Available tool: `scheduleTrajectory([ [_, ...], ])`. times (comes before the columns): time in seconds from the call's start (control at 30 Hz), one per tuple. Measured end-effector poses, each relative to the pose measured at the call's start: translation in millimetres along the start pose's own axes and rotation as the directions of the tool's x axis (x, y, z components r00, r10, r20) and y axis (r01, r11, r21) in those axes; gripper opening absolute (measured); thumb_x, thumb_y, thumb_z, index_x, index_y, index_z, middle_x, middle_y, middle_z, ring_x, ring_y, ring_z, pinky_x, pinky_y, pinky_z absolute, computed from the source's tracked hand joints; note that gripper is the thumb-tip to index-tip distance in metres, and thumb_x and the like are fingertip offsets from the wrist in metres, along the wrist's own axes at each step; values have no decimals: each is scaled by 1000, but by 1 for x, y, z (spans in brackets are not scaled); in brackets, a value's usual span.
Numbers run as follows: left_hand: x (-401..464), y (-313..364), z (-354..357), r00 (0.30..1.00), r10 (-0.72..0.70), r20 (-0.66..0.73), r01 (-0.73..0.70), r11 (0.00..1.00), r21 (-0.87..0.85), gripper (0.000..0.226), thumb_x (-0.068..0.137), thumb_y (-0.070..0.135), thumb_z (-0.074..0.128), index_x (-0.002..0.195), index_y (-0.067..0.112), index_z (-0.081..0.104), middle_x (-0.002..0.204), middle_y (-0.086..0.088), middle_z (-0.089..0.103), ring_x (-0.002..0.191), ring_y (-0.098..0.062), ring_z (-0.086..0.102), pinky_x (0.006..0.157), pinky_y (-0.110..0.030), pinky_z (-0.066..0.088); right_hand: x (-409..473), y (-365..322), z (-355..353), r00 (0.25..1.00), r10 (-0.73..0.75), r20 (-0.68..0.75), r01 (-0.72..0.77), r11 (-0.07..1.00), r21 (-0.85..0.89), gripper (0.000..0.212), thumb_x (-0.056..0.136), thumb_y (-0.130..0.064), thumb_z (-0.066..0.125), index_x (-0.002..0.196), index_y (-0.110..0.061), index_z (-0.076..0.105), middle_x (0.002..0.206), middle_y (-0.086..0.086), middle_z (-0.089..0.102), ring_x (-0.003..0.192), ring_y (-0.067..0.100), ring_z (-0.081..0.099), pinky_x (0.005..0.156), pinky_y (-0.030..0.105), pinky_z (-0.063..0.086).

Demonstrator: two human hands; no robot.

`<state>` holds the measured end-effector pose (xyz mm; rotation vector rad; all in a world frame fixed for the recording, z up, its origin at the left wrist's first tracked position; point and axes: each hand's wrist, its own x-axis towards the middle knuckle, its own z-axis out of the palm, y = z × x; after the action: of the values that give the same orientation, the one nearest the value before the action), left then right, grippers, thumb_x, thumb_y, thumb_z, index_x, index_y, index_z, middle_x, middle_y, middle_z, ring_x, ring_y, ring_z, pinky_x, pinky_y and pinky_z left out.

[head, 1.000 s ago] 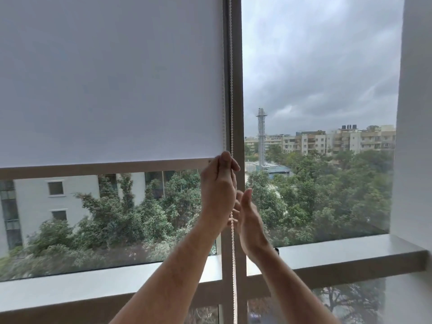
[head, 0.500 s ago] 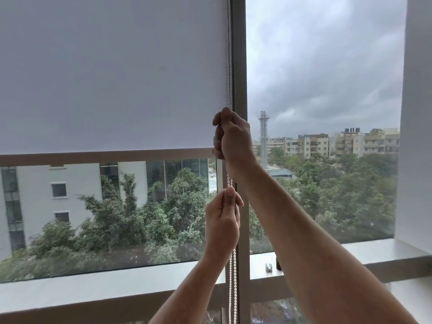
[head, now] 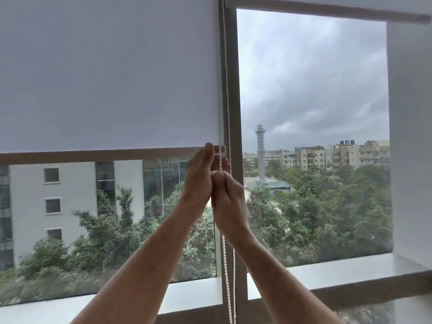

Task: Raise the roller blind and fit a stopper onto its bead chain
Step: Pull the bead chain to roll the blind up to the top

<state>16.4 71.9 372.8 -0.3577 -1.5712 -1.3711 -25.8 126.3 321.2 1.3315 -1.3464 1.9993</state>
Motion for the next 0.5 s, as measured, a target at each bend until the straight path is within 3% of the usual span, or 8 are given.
scheduleTrajectory([
  [0.07, 13, 17, 5, 998, -13, 55, 14, 1000, -18, 39, 103, 41, 37, 104, 14, 65, 83, -7, 68, 72, -17, 69, 64, -33, 57, -13, 12, -3, 999, 32, 19, -32, 999, 22, 38, 104, -23, 43, 68, -15, 52, 54, -13, 43, 52, 8, 34, 48, 28, 27],
  [0.13, 24, 31, 13, 997, -36, 66, 37, 999, -21, 36, 105, 35, 36, 104, 12, 63, 74, -4, 63, 61, -14, 63, 52, -27, 51, -22, 19, -5, 998, 53, 33, -54, 997, 47, 38, 103, -29, 41, 68, -16, 50, 54, -11, 37, 51, 10, 29, 46, 29, 23],
  [0.23, 31, 39, 28, 997, -65, -37, 63, 997, -35, 35, 106, 26, 40, 85, 12, 63, 49, 10, 43, 39, -5, 37, 38, -19, 28, -25, 22, -5, 997, 62, 55, -66, 995, 80, 38, 100, -37, 41, 67, -21, 49, 52, -12, 35, 48, 7, 27, 43, 25, 22],
  [0.37, 23, 34, 38, 984, 80, -161, -74, 996, 46, 38, 104, 19, 44, 68, 18, 57, 47, 8, 37, 41, -7, 30, 42, -23, 23, -19, 28, -15, 984, 114, 134, -131, 983, 127, 40, 99, -44, 39, 65, -31, 57, 52, -12, 39, 45, 7, 30, 42, 23, 26],
  [0.43, 12, 28, 36, 977, 114, -182, -99, 991, 86, 38, 104, 19, 45, 68, 21, 58, 47, 12, 40, 42, -7, 32, 44, -26, 25, -11, 28, -26, 971, 165, 172, -189, 973, 136, 46, 100, -50, 32, 70, -34, 64, 55, 0, 43, 48, 14, 35, 45, 25, 31],
  [0.5, -1, 16, 33, 978, 122, -171, -106, 989, 104, 38, 104, 17, 44, 69, 22, 59, 45, 14, 44, 40, -1, 37, 42, -22, 31, 5, 24, -36, 969, 192, 153, -212, 970, 123, 55, 101, -56, 25, 90, -25, 69, 67, 21, 54, 58, 21, 50, 56, 33, 46],
])
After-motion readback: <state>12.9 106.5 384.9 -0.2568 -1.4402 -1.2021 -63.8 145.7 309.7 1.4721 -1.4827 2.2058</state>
